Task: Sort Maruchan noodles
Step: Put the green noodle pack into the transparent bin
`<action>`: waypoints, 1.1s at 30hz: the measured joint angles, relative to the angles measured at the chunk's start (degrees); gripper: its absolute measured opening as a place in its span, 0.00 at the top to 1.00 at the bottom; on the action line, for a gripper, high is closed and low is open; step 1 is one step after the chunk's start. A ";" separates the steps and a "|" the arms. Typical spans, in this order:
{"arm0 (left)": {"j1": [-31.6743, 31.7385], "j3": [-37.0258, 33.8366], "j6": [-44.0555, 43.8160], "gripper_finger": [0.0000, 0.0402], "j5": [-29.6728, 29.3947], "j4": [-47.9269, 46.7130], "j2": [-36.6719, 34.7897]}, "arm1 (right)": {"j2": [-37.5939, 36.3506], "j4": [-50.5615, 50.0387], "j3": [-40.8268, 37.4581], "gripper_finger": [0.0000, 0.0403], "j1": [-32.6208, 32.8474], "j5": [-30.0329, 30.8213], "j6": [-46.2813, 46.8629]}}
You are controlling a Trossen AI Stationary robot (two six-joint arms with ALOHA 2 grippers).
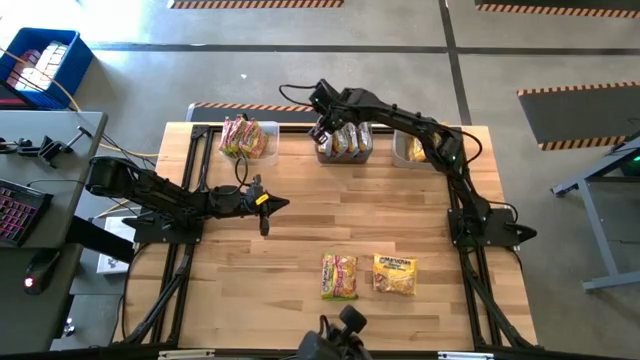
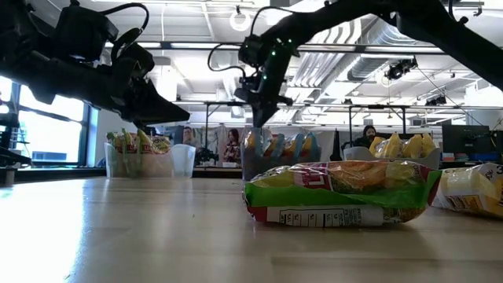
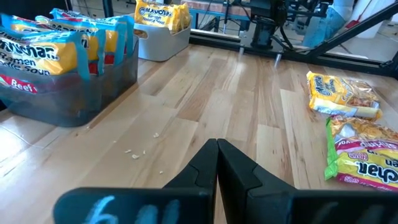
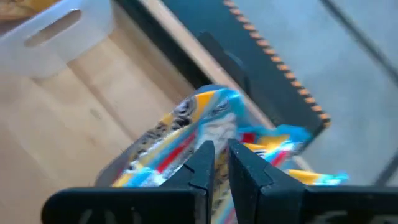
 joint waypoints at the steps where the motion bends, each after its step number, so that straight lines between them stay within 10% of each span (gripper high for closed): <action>1: 0.00 0.00 0.00 1.00 0.02 -0.01 0.00 | -0.01 -0.97 0.84 0.93 0.08 0.97 -1.15; 14: -1.03 0.00 -1.37 1.00 1.36 -0.10 0.00 | -2.73 12.88 -4.43 1.00 3.21 4.95 -6.96; 33: -2.72 0.24 -8.63 1.00 3.14 -2.10 -0.04 | -33.93 74.00 -66.11 1.00 10.30 -1.88 -7.57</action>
